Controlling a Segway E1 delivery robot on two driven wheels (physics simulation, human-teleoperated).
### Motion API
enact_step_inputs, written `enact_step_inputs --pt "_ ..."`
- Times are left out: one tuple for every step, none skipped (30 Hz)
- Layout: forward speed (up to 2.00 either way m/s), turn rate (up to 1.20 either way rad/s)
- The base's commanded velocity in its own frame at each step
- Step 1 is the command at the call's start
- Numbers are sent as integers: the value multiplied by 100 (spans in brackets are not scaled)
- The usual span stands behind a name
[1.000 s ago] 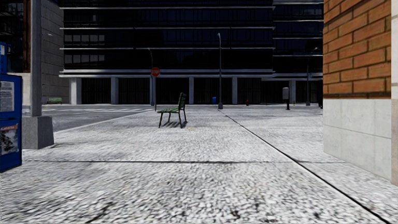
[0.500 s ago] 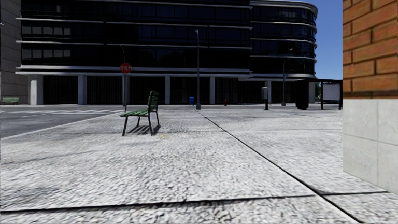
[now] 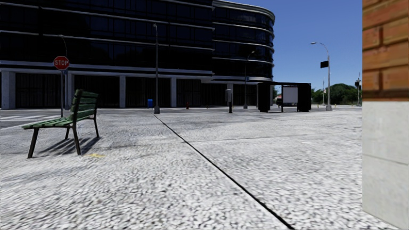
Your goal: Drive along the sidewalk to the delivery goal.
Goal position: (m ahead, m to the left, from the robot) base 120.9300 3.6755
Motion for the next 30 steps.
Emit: enact_step_inputs --pt "200 -40" --pt "200 -40" --pt "200 -40" --pt "200 -40" --pt "200 -40" --pt "200 -40" --pt "200 -40" --pt "200 -44" --pt "200 -44" --pt "200 -45" --pt "200 -46" --pt "200 -47" --pt "200 -49" --pt "200 -49" --pt "200 -50" --pt "200 -51" --pt "200 -51" --pt "200 -51" --pt "200 -51" --pt "200 -51" --pt "200 -51" --pt "200 -51" --pt "200 -51" --pt "200 -51" --pt "200 -51" --pt "200 -51" --pt "200 -51" --pt "200 -51" --pt "200 -51" --pt "200 -51"
